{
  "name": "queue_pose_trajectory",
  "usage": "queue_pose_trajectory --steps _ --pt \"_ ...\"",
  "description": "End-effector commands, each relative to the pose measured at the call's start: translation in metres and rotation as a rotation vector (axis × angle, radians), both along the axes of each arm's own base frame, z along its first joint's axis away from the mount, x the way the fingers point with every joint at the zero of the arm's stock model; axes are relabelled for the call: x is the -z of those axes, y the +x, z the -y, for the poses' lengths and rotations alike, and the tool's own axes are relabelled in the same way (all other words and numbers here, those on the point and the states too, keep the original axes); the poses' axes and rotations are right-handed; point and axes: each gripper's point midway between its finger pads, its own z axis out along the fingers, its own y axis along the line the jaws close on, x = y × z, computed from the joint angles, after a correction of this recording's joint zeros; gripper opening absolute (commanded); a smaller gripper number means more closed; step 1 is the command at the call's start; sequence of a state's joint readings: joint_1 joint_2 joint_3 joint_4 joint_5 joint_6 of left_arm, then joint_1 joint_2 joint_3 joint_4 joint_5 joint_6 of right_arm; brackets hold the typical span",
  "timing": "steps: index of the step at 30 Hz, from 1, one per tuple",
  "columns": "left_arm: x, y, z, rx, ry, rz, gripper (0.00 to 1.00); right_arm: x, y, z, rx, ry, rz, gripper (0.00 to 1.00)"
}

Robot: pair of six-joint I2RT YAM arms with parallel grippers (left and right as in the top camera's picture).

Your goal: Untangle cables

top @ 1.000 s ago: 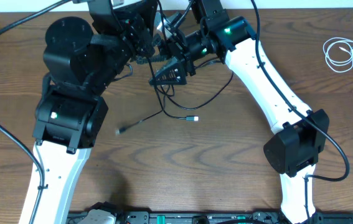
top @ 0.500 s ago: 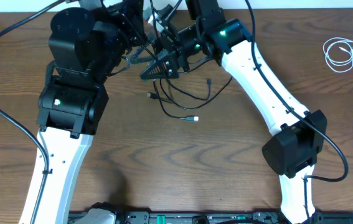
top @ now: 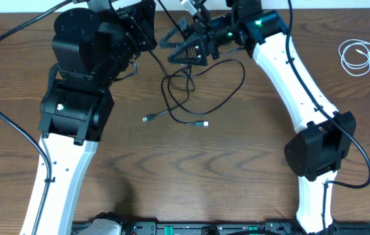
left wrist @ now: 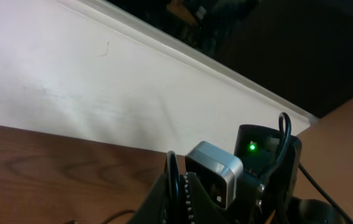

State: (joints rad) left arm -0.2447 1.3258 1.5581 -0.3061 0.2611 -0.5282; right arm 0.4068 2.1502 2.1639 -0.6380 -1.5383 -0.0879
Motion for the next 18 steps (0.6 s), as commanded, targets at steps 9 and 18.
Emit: queue_pose_trajectory --steps 9,18 --pt "-0.008 0.002 -0.021 -0.059 -0.014 0.015 0.07 -0.009 -0.034 -0.025 -0.098 0.019 0.008 0.84" --pt "0.005 0.016 -0.03 -0.107 -0.006 -0.015 0.07 -0.011 -0.069 -0.055 -0.192 0.036 0.038 0.76"
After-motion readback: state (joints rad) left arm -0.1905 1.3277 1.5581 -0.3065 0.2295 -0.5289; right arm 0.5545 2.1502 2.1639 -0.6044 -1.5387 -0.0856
